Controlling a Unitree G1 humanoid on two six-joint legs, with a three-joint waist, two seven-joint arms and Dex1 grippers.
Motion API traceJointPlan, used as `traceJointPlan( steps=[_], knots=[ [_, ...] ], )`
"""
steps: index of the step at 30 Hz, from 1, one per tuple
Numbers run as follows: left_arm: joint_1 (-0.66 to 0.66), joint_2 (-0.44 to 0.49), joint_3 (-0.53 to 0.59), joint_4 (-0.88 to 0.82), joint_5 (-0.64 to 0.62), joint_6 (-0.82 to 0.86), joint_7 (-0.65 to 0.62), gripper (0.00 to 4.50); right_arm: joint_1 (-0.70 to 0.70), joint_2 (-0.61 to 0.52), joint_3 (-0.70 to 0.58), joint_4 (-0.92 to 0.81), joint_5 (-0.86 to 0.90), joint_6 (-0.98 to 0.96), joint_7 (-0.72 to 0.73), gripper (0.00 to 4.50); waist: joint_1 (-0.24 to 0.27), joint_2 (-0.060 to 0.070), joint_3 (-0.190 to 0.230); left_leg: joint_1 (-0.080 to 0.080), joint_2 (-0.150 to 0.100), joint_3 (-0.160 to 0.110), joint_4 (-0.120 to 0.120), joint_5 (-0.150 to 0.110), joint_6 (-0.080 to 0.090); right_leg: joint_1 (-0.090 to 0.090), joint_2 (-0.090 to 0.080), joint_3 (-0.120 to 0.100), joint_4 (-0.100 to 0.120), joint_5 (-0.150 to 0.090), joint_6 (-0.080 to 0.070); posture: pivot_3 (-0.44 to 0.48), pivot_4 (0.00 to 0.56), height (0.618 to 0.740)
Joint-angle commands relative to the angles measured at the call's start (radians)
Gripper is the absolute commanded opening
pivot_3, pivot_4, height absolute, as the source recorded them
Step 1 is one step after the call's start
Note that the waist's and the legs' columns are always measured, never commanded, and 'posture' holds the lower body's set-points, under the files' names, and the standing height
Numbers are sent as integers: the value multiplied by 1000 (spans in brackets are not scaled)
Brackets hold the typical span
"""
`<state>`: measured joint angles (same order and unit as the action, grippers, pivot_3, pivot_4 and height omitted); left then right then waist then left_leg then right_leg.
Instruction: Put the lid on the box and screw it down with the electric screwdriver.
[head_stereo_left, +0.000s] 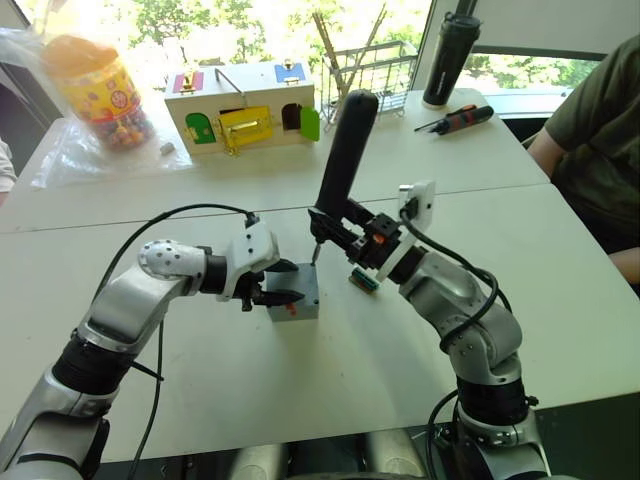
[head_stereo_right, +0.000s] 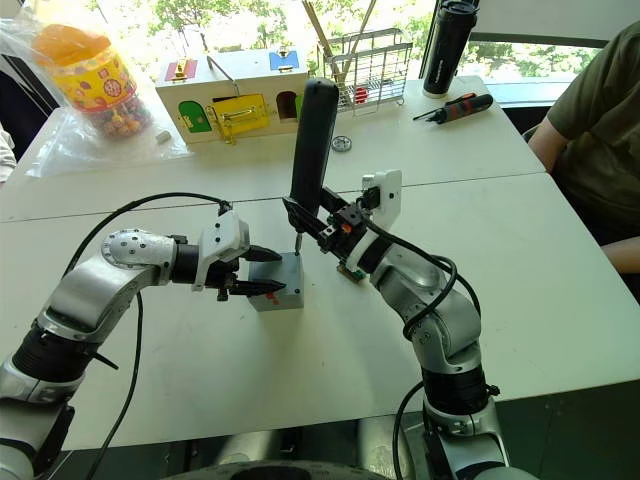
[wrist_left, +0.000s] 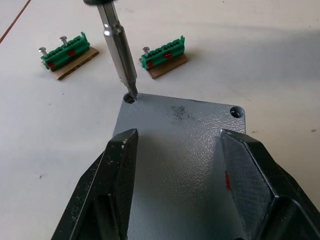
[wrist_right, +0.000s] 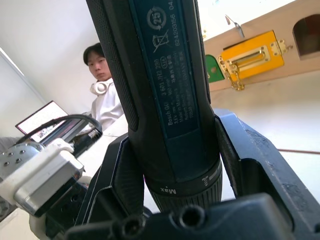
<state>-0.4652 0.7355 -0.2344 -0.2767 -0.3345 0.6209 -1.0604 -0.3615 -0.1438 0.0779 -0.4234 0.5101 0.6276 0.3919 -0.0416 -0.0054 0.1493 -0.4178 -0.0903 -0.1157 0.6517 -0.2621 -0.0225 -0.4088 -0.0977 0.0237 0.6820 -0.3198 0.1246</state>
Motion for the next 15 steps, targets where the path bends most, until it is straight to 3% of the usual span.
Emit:
traceJointPlan(
  steps=[1, 15],
  knots=[
    [17, 4, -22, 9, 20, 11, 4, 2609, -5, 4, 22, -19, -9, -44, 16, 1773, -1, 0, 0, 0, 0, 0, 0, 0, 0, 0, 0, 0, 0, 0, 0, 0, 150, 740],
    [70, 23, -12, 24, 23, 14, 22, 2609, 15, -10, 136, 106, -149, -158, 45, 1773, -2, 1, -4, 13, 1, 0, -4, -1, 1, 10, 0, 0, 0, 0, 0, 0, 150, 740]
  ],
)
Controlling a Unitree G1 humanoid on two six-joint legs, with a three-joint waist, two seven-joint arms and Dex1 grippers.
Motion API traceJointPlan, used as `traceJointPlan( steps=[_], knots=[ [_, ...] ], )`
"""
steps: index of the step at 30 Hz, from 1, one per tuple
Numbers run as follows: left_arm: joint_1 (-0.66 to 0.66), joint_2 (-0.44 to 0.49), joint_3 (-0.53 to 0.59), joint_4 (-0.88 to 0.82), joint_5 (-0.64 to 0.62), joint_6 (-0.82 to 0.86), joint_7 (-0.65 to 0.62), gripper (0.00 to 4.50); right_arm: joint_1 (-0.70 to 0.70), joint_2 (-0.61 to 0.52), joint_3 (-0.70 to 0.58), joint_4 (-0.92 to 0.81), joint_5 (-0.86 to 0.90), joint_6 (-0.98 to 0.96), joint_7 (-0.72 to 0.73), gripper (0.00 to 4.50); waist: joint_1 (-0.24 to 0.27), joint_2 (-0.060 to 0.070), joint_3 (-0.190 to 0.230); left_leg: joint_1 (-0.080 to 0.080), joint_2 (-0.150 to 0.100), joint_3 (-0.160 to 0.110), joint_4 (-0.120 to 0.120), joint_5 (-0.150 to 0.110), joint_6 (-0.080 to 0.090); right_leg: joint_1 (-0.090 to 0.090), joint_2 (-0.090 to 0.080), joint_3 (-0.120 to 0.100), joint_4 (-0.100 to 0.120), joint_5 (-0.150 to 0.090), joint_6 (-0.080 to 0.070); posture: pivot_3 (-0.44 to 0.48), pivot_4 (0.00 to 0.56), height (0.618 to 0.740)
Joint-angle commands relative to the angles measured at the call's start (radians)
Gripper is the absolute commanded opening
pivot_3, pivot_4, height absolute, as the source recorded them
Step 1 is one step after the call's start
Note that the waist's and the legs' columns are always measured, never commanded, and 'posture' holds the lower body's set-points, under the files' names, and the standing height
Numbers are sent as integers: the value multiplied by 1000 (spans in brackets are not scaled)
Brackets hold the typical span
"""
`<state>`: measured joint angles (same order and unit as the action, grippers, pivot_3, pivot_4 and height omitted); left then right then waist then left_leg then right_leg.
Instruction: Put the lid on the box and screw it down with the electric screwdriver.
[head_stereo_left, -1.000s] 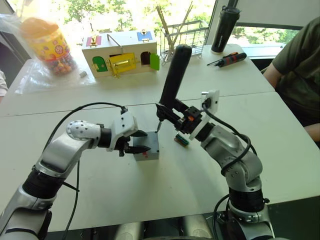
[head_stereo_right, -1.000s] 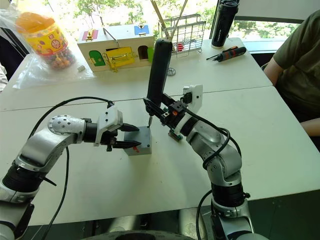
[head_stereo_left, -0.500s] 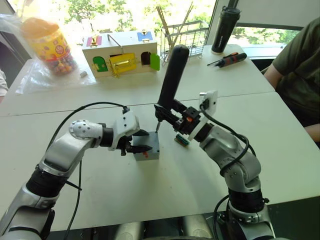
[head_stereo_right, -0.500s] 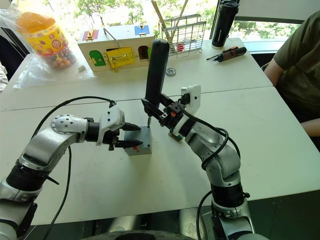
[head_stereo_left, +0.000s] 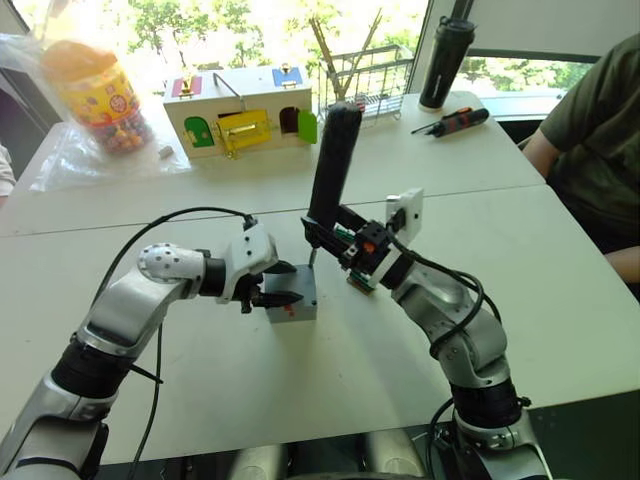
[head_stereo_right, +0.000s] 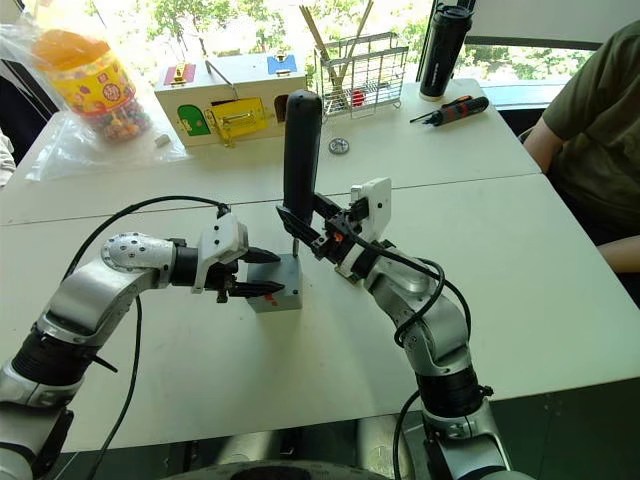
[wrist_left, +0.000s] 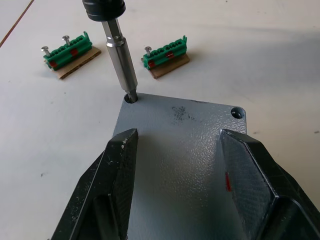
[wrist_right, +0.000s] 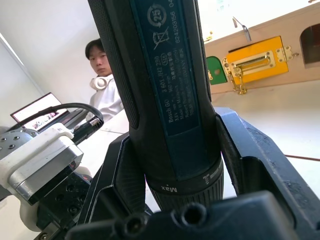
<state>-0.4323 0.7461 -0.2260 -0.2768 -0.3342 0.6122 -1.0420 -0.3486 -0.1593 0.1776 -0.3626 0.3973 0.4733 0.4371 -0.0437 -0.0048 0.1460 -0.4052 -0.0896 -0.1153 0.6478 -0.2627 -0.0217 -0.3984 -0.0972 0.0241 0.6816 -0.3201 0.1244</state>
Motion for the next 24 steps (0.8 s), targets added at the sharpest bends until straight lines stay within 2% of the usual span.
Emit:
traceJointPlan(
  steps=[1, 5, 7, 15, 24],
  knots=[
    [40, 9, -17, 23, 18, 25, 6, 2609, -1, 10, 39, 53, -40, -5, -3, 1773, 0, 0, -2, 2, 0, 0, 0, 0, 0, 1, 0, 0, 0, 0, 0, 0, 150, 740],
    [47, 7, -14, 26, 17, 22, 8, 2609, -6, 14, 44, 92, -69, -6, -21, 1773, 2, 0, -2, 9, 0, 0, -2, -1, 1, 8, 0, 0, -1, 0, 0, 0, 150, 740],
    [53, 6, -12, 27, 16, 20, 7, 2609, -10, 32, 32, 107, -63, -12, -31, 1773, 3, 0, -6, 14, 0, 0, -3, -5, 8, 10, 0, 0, -3, -1, 0, 0, 150, 740],
    [60, 3, -19, 36, 23, 9, 8, 2609, -33, 78, -28, 113, -33, -36, -53, 1773, 4, 0, -9, 14, 0, 0, -3, -5, 8, 10, 0, 1, -4, -1, 0, 0, 150, 740],
    [47, -6, -30, 50, 29, 4, 6, 2609, 46, 23, 59, 93, -74, -19, -6, 1773, 7, 2, -13, 14, 1, 0, -4, -6, 9, 12, 0, 1, -11, -1, 0, 0, 150, 740]
  ],
)
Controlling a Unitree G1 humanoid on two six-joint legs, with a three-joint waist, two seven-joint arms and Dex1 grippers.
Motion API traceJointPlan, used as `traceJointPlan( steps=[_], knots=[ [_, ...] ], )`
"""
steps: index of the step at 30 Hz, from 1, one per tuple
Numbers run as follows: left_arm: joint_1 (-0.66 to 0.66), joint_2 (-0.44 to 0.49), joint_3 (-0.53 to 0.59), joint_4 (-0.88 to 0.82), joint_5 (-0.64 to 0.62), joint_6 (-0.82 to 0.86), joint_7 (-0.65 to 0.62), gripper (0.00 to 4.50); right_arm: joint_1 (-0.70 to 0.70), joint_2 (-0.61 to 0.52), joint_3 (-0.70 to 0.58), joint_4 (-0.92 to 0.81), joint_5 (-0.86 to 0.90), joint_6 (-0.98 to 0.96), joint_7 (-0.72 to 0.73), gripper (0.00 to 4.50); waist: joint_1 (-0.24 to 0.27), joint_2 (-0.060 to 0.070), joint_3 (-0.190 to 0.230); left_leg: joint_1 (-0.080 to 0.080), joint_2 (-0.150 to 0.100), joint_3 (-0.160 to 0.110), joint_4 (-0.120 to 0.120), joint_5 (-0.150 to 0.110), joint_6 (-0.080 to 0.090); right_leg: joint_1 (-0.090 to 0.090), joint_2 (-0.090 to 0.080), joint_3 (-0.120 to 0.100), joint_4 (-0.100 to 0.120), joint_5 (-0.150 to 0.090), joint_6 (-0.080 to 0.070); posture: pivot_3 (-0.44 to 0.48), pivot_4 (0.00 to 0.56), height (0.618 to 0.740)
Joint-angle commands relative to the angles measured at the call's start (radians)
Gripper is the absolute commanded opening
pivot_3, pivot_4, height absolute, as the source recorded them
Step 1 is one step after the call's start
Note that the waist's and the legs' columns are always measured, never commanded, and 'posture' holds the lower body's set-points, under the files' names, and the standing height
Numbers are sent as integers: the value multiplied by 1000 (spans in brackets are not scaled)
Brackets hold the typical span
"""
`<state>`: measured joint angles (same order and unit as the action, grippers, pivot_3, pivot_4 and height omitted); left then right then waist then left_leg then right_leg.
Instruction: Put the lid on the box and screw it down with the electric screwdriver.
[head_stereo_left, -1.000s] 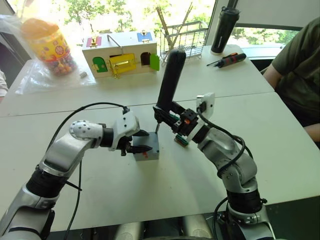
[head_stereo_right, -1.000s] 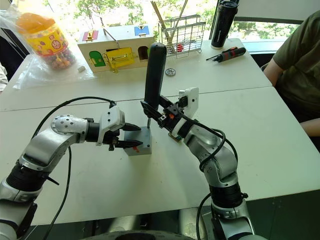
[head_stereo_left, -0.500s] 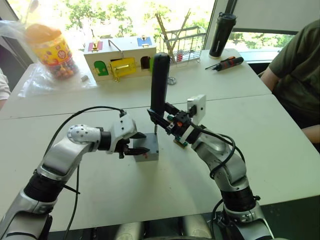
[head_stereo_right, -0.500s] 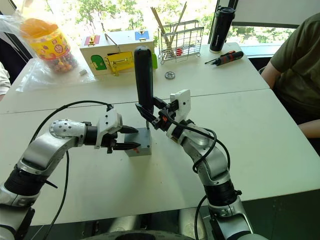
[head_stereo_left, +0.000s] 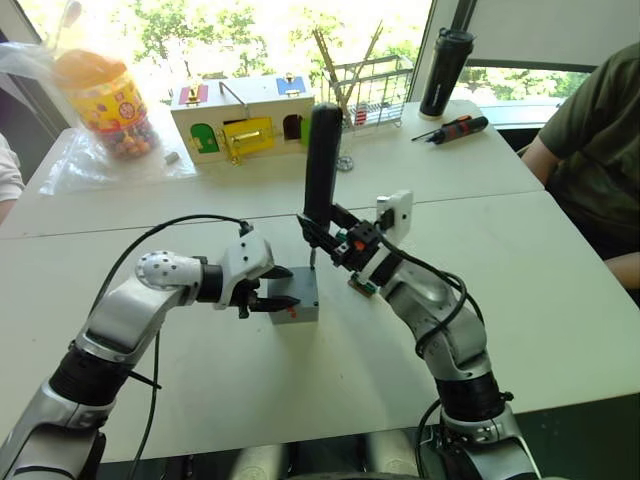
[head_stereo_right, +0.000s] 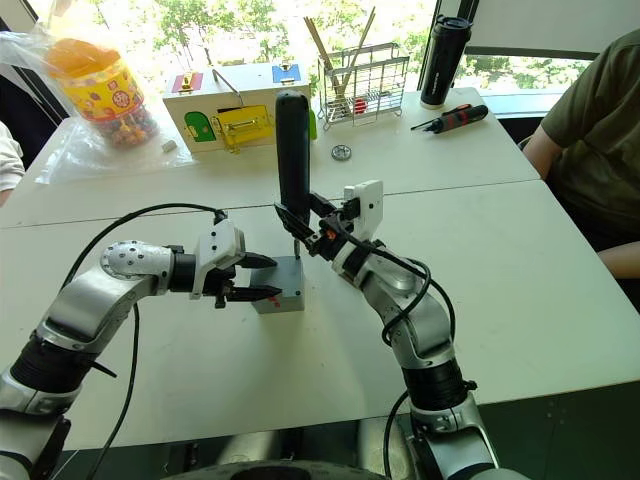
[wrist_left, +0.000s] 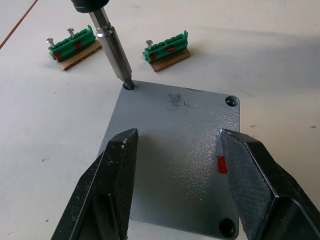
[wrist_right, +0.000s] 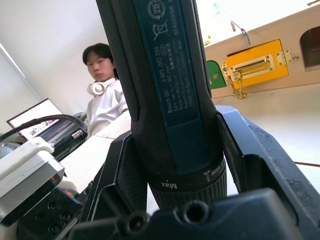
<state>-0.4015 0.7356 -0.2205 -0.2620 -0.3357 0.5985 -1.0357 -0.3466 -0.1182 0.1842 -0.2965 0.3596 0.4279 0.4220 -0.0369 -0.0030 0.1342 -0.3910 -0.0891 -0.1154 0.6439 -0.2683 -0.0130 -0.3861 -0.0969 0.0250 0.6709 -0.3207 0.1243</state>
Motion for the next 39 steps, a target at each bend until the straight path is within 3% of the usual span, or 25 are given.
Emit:
traceJointPlan(
  steps=[1, 14, 30, 36, 39],
  knots=[
    [15, 4, -35, 36, 31, 18, 0, 2609, 53, -23, 64, 33, -47, 26, 10, 1773, 0, 1, -3, 0, 0, 0, 0, 0, 0, 0, 0, 0, -1, 0, 0, 0, 150, 740],
    [12, 5, -39, 38, 32, 21, 1, 2609, 48, -15, 69, 109, -99, 21, -39, 1773, 2, 4, -14, 2, 0, -1, -2, -1, 1, 5, 0, 0, -6, 0, 0, 0, 150, 740],
    [8, -13, -54, 33, 30, 22, 8, 2609, 53, -33, 28, -2, -74, 0, -43, 1773, 23, 4, -14, 2, 0, -1, -2, -1, 1, 5, 0, 0, -7, 0, 0, 0, 150, 740],
    [27, -24, -43, 27, 14, 24, 12, 2609, -32, -48, -69, -191, 28, 146, -76, 1773, 27, 5, -11, 1, 0, -1, -2, -1, 1, 5, -1, 1, -8, 0, 0, 0, 150, 740],
    [35, -30, -31, 32, 17, 9, 18, 2609, -147, -48, -191, -252, 149, 258, -130, 1773, 26, 7, -7, 0, 0, -1, -2, -1, 1, 4, -1, 0, -8, 0, 0, 0, 150, 740]
  ],
)
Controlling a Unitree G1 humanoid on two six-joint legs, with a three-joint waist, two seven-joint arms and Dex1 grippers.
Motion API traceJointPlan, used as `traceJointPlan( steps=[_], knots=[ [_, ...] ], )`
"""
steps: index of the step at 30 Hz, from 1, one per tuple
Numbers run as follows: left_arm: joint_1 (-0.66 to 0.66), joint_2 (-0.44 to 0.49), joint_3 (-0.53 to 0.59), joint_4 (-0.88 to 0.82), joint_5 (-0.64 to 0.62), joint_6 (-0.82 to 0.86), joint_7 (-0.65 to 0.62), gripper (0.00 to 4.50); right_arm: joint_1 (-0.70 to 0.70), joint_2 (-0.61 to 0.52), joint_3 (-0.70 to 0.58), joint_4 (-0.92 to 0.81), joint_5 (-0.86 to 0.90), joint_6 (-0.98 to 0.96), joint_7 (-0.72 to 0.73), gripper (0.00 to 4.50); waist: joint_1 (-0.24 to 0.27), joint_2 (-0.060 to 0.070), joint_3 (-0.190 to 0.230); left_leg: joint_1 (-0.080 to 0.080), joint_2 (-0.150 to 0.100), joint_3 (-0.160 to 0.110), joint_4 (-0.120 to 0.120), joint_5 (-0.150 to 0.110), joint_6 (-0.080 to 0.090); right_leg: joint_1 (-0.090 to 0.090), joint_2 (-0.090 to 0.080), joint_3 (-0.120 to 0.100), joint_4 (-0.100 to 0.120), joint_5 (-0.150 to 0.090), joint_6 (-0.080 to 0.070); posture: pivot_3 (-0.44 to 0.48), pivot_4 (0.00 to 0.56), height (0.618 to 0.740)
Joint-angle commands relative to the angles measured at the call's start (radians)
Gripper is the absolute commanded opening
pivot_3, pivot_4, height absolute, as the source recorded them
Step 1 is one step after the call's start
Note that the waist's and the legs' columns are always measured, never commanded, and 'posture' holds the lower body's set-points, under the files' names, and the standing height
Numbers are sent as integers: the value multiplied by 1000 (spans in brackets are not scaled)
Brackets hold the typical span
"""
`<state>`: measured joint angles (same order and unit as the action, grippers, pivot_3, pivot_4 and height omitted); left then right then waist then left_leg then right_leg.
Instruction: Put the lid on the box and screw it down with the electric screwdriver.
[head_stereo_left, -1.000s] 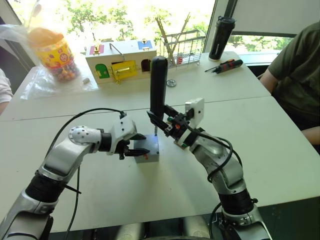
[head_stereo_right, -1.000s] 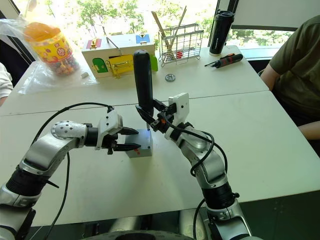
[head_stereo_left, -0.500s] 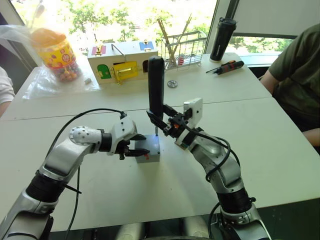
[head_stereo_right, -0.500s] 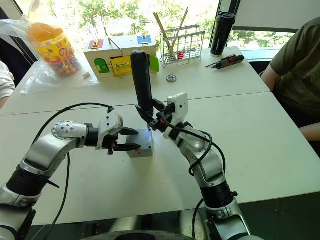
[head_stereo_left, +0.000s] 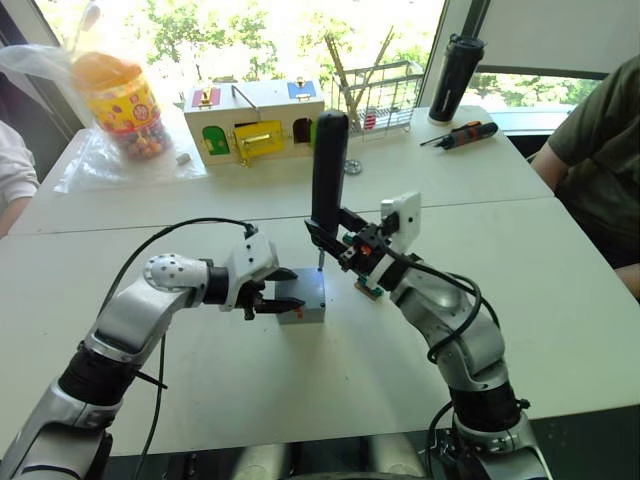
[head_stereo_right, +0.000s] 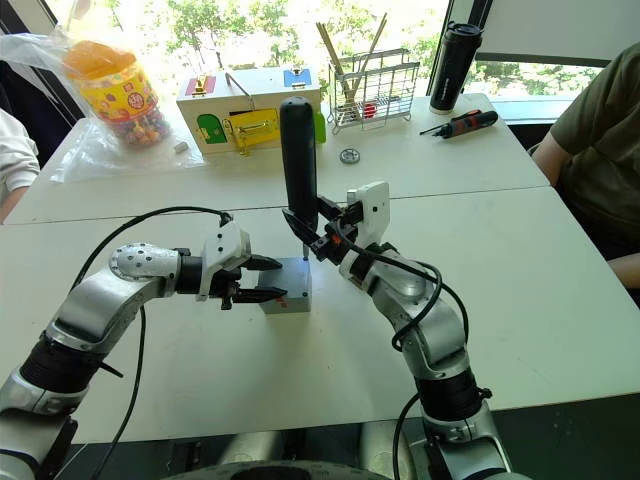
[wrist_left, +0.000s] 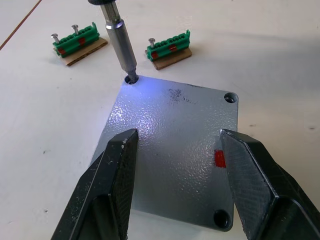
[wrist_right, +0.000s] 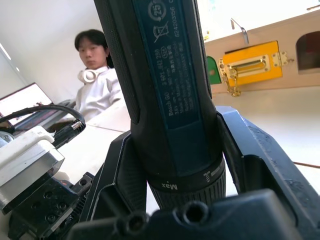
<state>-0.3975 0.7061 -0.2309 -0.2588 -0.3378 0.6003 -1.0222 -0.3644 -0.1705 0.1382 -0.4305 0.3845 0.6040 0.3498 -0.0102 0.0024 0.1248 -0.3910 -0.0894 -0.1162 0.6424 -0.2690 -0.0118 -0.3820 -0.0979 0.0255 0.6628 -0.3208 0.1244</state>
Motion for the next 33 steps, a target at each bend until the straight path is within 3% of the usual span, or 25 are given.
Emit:
traceJointPlan(
  steps=[1, 6, 10, 13, 17, 21, 23, 33],
  knots=[
    [33, -4, -21, 31, 26, -4, 10, 2609, -169, 4, -188, -127, 167, 116, -77, 1773, -1, 2, 3, 0, 0, 0, 0, 0, 0, -1, -1, 0, 0, 0, 0, 0, 150, 740],
    [31, -46, 24, 14, -16, 1, 36, 2609, -355, -38, -424, -53, 403, 362, -216, 1773, -1, 3, 5, -2, 0, 0, -1, 0, 0, -3, -1, 0, 0, 0, 0, 0, 150, 740],
    [-29, -69, 108, -25, -109, 58, 40, 2609, -440, -180, -522, 19, 476, 596, -283, 1773, -1, 0, 8, -4, 0, 0, -1, 0, 0, -3, -2, 0, 0, 0, 0, 0, 150, 740],
    [-74, -48, 111, -60, -82, 16, 41, 2609, -442, -383, -468, 19, 377, 553, -201, 1773, -2, 4, 16, -20, 0, 0, 5, 1, -1, -15, -2, 0, 3, 0, 0, 0, 150, 740],
    [-97, -25, 68, -172, -94, 8, 8, 2609, -437, -600, -451, 160, 427, 808, -108, 1773, -8, 5, 20, -24, 0, 3, 5, 4, -6, -18, -3, 0, 2, 0, 0, 0, 150, 740],
    [-131, -21, 29, -196, -102, 8, -37, 2609, -400, -707, -413, 244, 425, 909, -17, 1773, -9, 2, 24, -24, 0, 4, 5, 4, -5, -16, -3, 0, 0, 0, 0, 0, 150, 740],
    [-153, -24, 7, -188, -106, 45, -44, 2609, -385, -797, -302, 287, 400, 970, 31, 1773, -7, 5, 26, -24, 0, 4, 6, 1, 0, -16, -3, 0, 2, 0, 0, 0, 150, 740],
    [-94, -114, 8, -228, -92, 95, 103, 2609, -367, -872, -152, 420, 361, 973, 219, 1773, -4, 2, 31, -24, 0, 5, 7, 3, -3, -17, -3, -1, 2, 0, 0, 0, 150, 740]
  ],
)
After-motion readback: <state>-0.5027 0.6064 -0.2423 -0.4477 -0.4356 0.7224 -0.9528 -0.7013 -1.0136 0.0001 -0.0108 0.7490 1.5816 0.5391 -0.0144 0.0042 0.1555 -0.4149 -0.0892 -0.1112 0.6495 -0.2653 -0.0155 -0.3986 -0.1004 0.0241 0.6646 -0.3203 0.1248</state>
